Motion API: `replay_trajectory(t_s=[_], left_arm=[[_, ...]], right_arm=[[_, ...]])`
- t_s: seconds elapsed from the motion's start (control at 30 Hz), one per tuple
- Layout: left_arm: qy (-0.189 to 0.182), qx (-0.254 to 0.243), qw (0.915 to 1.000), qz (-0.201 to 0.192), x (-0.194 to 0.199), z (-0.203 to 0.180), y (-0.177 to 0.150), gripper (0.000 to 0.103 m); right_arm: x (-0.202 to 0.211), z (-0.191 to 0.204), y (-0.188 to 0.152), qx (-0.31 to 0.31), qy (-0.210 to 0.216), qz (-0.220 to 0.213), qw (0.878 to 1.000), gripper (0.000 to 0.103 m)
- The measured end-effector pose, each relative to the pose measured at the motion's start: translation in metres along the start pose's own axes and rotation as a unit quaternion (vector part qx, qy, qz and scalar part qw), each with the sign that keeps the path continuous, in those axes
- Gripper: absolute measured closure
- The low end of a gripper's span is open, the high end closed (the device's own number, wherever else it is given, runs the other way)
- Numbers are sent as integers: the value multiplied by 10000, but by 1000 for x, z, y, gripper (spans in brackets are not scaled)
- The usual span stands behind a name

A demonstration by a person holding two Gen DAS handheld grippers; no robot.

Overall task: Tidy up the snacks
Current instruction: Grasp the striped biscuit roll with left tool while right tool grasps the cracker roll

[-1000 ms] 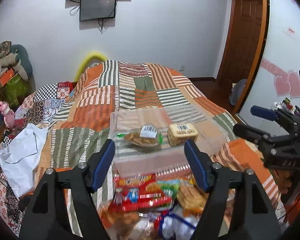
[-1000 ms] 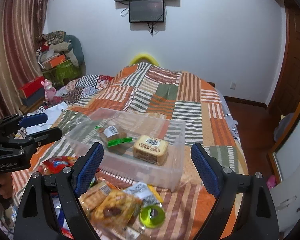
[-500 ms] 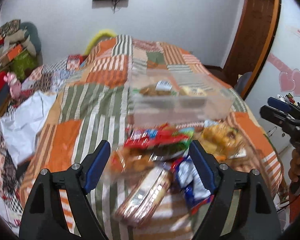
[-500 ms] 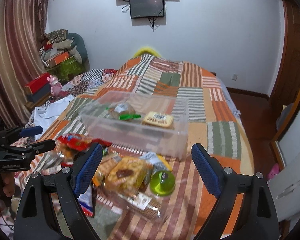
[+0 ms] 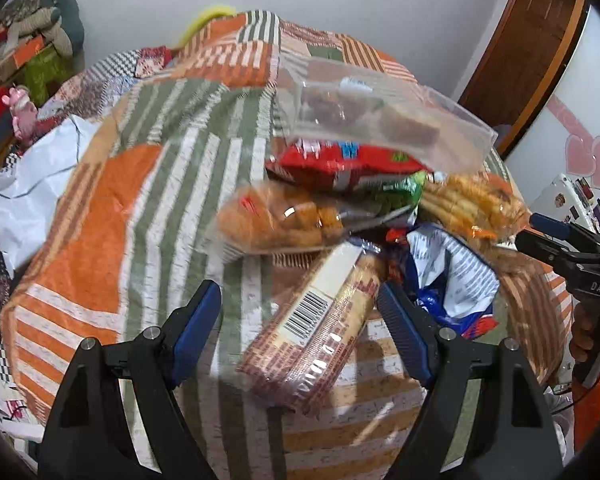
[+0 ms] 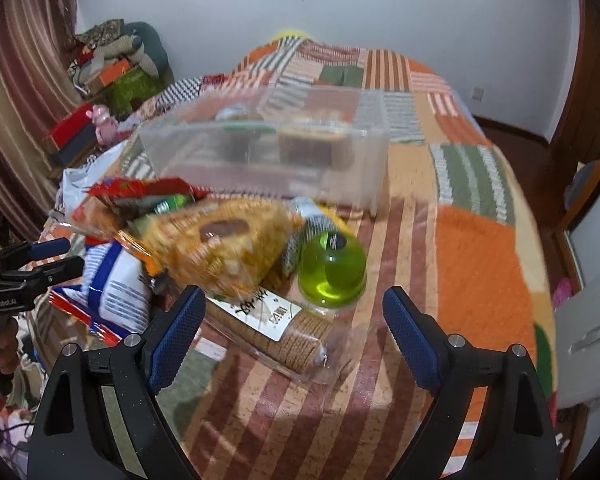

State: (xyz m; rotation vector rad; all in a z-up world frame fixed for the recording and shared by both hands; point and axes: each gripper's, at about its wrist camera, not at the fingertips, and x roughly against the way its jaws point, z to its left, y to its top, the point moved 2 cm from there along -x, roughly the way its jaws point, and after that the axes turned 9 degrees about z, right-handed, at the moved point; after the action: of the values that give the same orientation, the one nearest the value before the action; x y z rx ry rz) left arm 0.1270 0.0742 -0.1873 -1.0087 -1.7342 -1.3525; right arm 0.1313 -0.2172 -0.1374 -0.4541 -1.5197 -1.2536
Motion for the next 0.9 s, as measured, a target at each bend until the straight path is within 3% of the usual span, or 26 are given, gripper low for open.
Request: replay_trajectory(t_s=[0.2,0.3,0.37,0.53,0.63,0.9], left_arm=[[-220,-82,9997,36,-11,-10,-1,22],[-206,-171,9996,78,-14,-15,-2,24],[-247,-192,9994,142,-16,-16,-4,28],[-272,-299,9990,172,-12,-20,-13,52],[-415,-328,9985,166,-7,-24,-21,58],[-442,-324,9984,166,5,-31,-44,58]], right_arm=[[-7,7,1,63,230,57,9997,15],[-13,14,-3,225,292,145,9992,29],[-15,16,-4,284,261,158,9991,31],[-7,16,-11,421,267,200,9986,44],[-3,17,-16,486,277,237,9982,51],[1,34,-27,728,464,430,9953,53]])
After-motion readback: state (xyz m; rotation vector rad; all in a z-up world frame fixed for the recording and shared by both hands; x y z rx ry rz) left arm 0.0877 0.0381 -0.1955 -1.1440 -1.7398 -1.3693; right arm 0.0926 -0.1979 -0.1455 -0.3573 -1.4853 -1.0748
